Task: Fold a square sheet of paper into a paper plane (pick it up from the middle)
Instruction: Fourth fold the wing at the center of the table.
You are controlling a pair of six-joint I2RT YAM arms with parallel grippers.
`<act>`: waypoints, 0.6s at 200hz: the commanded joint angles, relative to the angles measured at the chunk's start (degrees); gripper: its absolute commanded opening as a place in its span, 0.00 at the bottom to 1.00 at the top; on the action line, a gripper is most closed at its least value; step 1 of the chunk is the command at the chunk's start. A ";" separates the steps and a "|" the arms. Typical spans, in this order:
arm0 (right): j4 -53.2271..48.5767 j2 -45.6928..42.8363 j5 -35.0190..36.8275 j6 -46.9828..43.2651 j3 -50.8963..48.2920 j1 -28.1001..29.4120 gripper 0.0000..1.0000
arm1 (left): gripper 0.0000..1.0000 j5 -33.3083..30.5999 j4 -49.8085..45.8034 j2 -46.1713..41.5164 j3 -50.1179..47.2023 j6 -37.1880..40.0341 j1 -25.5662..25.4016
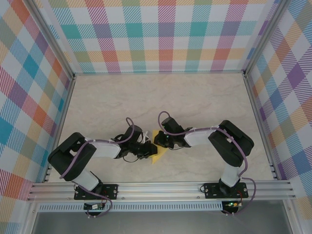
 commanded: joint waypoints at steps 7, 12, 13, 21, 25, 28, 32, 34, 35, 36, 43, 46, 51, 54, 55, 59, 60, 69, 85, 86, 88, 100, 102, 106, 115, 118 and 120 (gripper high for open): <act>-11.26 4.82 5.27 -1.02 -3.61 -0.09 0.12 | 0.14 3.01 -0.63 3.45 -2.82 0.76 -0.77; -11.21 4.88 5.38 -0.99 -3.61 -0.09 0.12 | 0.14 3.87 0.05 4.03 -3.47 0.84 -0.90; -11.23 4.85 5.37 -0.99 -3.61 -0.09 0.12 | 0.14 4.10 0.26 4.13 -3.68 0.79 -0.94; -11.20 4.91 5.36 -0.98 -3.70 -0.09 0.12 | 0.14 5.71 2.12 4.92 -4.92 0.37 -1.33; -11.19 4.91 5.36 -0.94 -3.77 -0.09 0.12 | 0.14 6.25 2.52 5.04 -5.37 0.37 -1.60; -11.18 4.92 5.37 -0.95 -3.83 -0.09 0.12 | 0.14 6.52 2.37 5.09 -5.54 0.32 -1.86; -11.19 4.91 5.43 -0.85 -3.87 -0.09 0.12 | 0.14 6.66 1.75 5.12 -5.79 0.57 -2.21; -11.22 4.93 5.44 -0.95 -3.92 -0.09 0.12 | 0.14 6.69 1.24 5.13 -5.77 0.74 -2.40; -11.24 4.87 5.45 -0.92 -3.94 -0.09 0.12 | 0.14 6.70 0.98 5.11 -5.84 0.82 -2.44; -11.21 4.89 5.45 -0.91 -3.95 -0.09 0.12 | 0.14 6.70 0.68 5.11 -5.83 0.91 -2.55; -11.28 4.85 5.53 -0.84 -4.03 -0.09 0.12 | 0.14 6.69 -0.64 4.95 -5.87 1.70 -3.20; -11.32 4.87 5.60 -0.81 -4.04 -0.09 0.12 | 0.14 6.76 -0.78 4.78 -6.00 1.89 -3.43; -11.40 4.84 5.71 -0.94 -4.05 -0.09 0.12 | 0.14 6.77 -0.69 4.47 -6.37 2.00 -3.83; -11.44 4.89 5.76 -0.83 -4.02 -0.09 0.12 | 0.14 6.79 -0.66 4.20 -6.62 1.96 -4.08; -11.53 4.85 5.78 -0.82 -4.03 -0.09 0.12 | 0.14 6.75 -0.63 4.12 -6.66 1.96 -4.12; -11.58 4.83 5.88 -0.81 -4.05 -0.09 0.12 | 0.14 6.54 -0.74 3.82 -6.84 1.90 -4.38; -11.55 4.78 5.88 -0.81 -4.05 -0.09 0.12 | 0.14 6.49 -0.80 3.76 -6.90 1.89 -4.44; -11.54 4.73 5.97 -0.76 -4.13 -0.09 0.12 | 0.14 6.10 -1.74 3.07 -7.05 2.12 -4.75; -11.52 4.67 5.98 -0.63 -4.14 -0.09 0.12 | 0.14 6.12 -2.54 1.78 -7.45 2.15 -4.84; -11.52 4.66 5.93 -0.63 -4.14 -0.09 0.12 | 0.14 6.15 -2.49 1.73 -7.47 2.06 -4.85; -11.57 4.69 5.97 -0.63 -4.09 -0.09 0.12 | 0.14 6.17 -2.45 1.47 -7.48 2.05 -4.86; -11.64 4.56 5.89 -0.67 -4.04 -0.09 0.12 | 0.15 6.12 -3.38 -0.06 -7.74 2.16 -5.18; -11.68 4.56 5.89 -0.71 -4.05 -0.09 0.12 | 0.15 6.16 -3.64 -0.39 -7.75 2.21 -5.18; -11.70 4.52 5.97 -0.72 -4.04 -0.09 0.12 | 0.15 6.07 -4.22 -0.91 -7.88 2.45 -5.24; -11.98 4.31 6.06 -0.79 -3.96 -0.09 0.12 | 0.15 5.69 -5.75 -2.14 -8.13 2.89 -5.23; -12.09 4.31 6.14 -0.80 -3.84 -0.09 0.12 | 0.15 5.52 -6.18 -2.52 -8.30 2.99 -5.28; -12.13 4.23 6.15 -0.85 -3.86 -0.09 0.12 | 0.16 5.44 -6.39 -2.71 -8.39 3.04 -5.23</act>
